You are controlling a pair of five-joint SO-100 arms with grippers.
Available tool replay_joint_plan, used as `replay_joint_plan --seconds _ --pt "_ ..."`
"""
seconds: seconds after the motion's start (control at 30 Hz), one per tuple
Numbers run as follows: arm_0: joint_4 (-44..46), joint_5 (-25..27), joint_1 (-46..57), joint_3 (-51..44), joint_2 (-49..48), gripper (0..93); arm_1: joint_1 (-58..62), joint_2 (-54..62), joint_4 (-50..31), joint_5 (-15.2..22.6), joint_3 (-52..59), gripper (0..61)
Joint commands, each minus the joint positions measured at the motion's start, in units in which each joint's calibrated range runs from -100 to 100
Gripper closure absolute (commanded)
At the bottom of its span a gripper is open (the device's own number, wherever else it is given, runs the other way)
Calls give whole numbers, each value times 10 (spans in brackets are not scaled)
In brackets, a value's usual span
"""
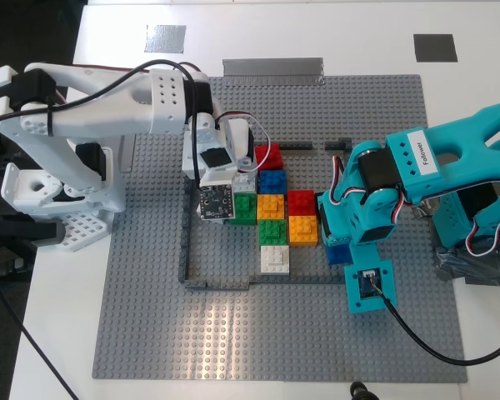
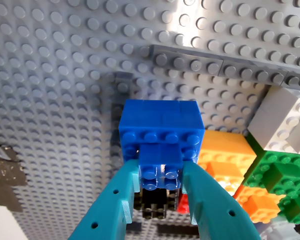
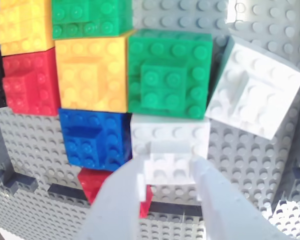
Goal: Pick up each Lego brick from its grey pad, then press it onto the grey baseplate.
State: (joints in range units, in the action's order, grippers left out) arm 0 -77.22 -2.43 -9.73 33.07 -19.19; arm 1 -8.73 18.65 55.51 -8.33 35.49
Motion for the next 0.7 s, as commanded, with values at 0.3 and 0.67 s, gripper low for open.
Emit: replay_joint_plan --seconds 0.3,0.67 --pt "3 4 29 -7 0 927 -2 -9 -11 10 -15 611" --pt "18 4 48 -8 0 927 -2 -9 -29 12 -22 612"
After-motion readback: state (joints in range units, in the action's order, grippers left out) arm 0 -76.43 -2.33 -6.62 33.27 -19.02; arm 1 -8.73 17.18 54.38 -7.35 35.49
